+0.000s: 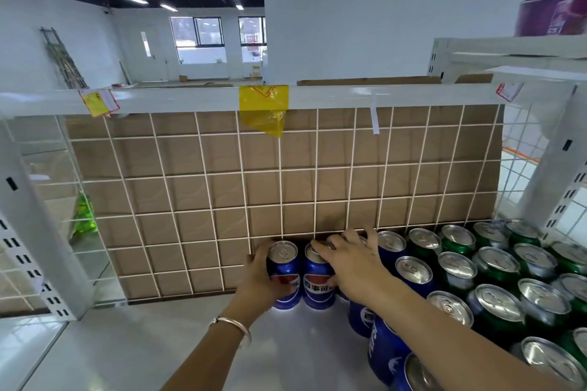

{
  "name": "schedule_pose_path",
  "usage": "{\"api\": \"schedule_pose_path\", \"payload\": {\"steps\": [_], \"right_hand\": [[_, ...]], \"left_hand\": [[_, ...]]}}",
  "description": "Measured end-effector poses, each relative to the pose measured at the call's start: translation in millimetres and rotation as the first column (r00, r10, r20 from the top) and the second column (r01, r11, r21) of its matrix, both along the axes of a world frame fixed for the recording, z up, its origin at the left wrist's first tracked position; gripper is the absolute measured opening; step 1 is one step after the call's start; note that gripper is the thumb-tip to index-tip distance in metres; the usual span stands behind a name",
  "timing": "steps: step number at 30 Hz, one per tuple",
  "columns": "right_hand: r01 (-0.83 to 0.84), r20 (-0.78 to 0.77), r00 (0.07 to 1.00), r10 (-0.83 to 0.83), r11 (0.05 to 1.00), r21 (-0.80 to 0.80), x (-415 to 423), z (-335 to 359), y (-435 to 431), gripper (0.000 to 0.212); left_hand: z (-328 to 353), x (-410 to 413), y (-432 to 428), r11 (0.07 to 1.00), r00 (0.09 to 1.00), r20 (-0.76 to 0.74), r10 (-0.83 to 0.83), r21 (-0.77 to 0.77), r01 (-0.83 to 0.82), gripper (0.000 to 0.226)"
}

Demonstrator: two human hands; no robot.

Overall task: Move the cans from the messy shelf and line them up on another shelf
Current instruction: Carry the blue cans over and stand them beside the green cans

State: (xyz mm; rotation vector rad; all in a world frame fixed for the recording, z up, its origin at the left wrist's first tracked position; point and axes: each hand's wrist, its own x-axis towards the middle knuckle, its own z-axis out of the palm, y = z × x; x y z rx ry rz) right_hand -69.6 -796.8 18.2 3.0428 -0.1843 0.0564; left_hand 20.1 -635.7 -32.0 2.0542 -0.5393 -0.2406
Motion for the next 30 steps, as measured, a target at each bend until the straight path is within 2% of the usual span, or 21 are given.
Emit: {"api": "schedule_pose_path", "payload": {"steps": [3, 6, 11, 13, 16, 20, 25, 30], "right_hand": [[0.001, 0.023, 1.0, 0.0, 1.0, -0.03, -2, 1, 1, 0.069], [0.009, 0.046, 0.999, -0.007, 1.0, -0.027, -1, 0, 2, 0.065], [-0.001, 0.018, 1.0, 0.001, 1.0, -0.004, -7, 2, 7, 0.079], [-0.031, 0.069, 0.997, 0.027, 0.998, 0.055, -9, 1, 15, 0.074], [-0.132, 0.109, 0.987, 0.119, 0.985, 0.114, -10, 2, 33, 0.061], [-0.253, 0.018, 0.967, 0.255, 0.943, 0.217, -9, -6, 67, 0.052], [-0.322, -0.099, 0.923, 0.371, 0.889, 0.327, 2, -22, 122, 0.042], [-0.377, -0.212, 0.845, 0.49, 0.829, 0.413, 4, -43, 206, 0.037]], "left_hand": [[-5, 11, 5, 0.996, 0.996, -0.033, -0.081, -0.027, 0.081, 0.076], [-10, 8, 6, 0.992, 0.996, -0.006, -0.085, -0.089, 0.084, 0.078], [-9, -13, 7, 0.988, 0.993, 0.037, -0.108, -0.107, 0.112, 0.089], [-8, -22, 11, 0.992, 0.993, 0.046, -0.107, -0.057, 0.109, 0.087], [-11, -30, 24, 0.997, 0.997, -0.071, -0.031, 0.073, 0.037, 0.076], [-14, -39, 65, 0.962, 0.991, -0.135, -0.011, 0.268, 0.047, 0.046], [-9, -59, 141, 0.948, 0.986, -0.155, 0.064, 0.317, -0.012, 0.034], [0, -87, 239, 0.932, 0.97, -0.152, 0.191, 0.338, -0.131, 0.036]]}}
